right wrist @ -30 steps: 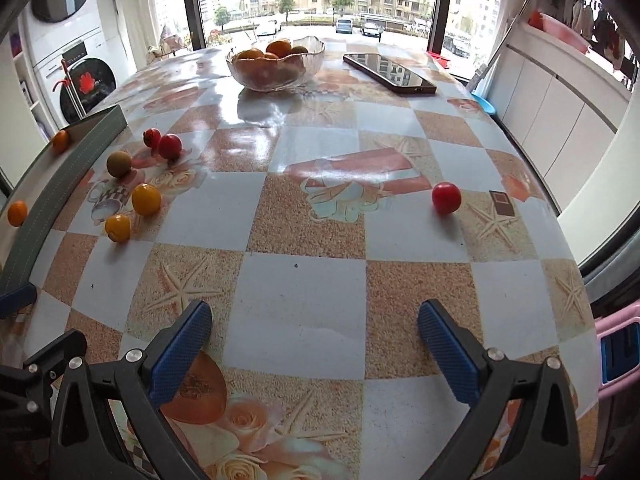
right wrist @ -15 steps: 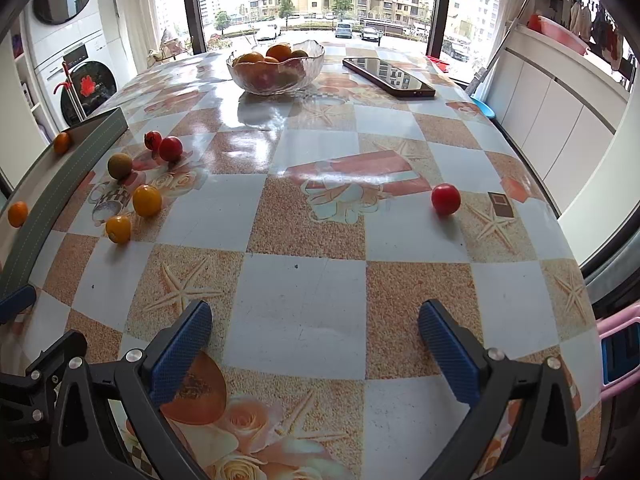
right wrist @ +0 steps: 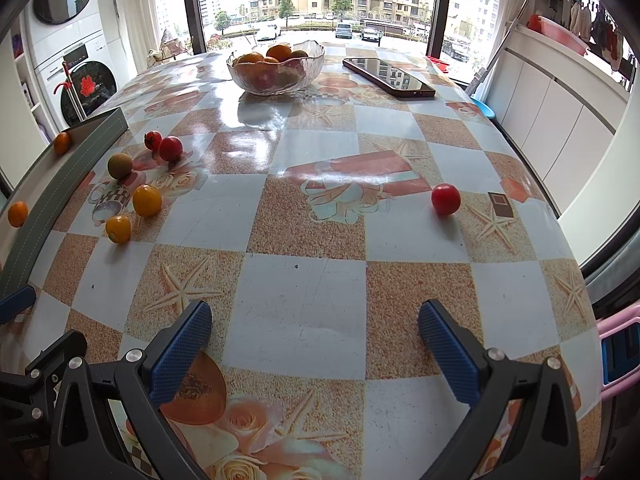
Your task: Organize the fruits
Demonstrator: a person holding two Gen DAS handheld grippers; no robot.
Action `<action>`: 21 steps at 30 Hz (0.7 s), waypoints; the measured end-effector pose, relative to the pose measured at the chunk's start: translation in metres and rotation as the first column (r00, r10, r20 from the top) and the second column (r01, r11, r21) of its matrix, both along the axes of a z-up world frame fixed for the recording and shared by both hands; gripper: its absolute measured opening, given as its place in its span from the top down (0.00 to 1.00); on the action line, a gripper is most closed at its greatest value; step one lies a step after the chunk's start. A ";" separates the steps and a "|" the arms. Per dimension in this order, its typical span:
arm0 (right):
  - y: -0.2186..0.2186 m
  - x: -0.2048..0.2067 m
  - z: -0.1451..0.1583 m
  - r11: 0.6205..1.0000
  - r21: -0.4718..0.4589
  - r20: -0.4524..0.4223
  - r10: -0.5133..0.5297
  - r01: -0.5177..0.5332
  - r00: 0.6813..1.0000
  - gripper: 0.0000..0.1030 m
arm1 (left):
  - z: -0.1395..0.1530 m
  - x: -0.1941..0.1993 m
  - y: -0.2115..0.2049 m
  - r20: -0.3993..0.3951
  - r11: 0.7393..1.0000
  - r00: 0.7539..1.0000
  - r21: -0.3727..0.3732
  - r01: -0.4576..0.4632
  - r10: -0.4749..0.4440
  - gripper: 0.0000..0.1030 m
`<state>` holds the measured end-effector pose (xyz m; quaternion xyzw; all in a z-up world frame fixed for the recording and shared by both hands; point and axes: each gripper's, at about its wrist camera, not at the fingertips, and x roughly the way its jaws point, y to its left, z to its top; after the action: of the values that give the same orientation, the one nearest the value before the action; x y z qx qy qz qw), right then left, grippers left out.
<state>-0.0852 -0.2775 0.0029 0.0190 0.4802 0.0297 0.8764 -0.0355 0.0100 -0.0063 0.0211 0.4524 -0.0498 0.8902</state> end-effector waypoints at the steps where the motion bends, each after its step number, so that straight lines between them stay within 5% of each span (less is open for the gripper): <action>1: 0.000 0.000 0.000 1.000 0.000 0.000 0.000 0.000 1.000 0.00 | 0.000 0.000 0.000 0.000 1.000 1.000 0.000 0.000 0.000 0.00; 21: 0.000 0.000 0.000 1.000 -0.001 -0.004 0.001 -0.001 1.000 0.00 | 0.001 0.008 0.000 -0.060 1.000 0.998 0.002 0.008 -0.007 0.00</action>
<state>-0.0847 -0.2776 0.0028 0.0184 0.4820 0.0300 0.8754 -0.0274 0.0098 -0.0056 0.0225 0.4787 -0.0532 0.8761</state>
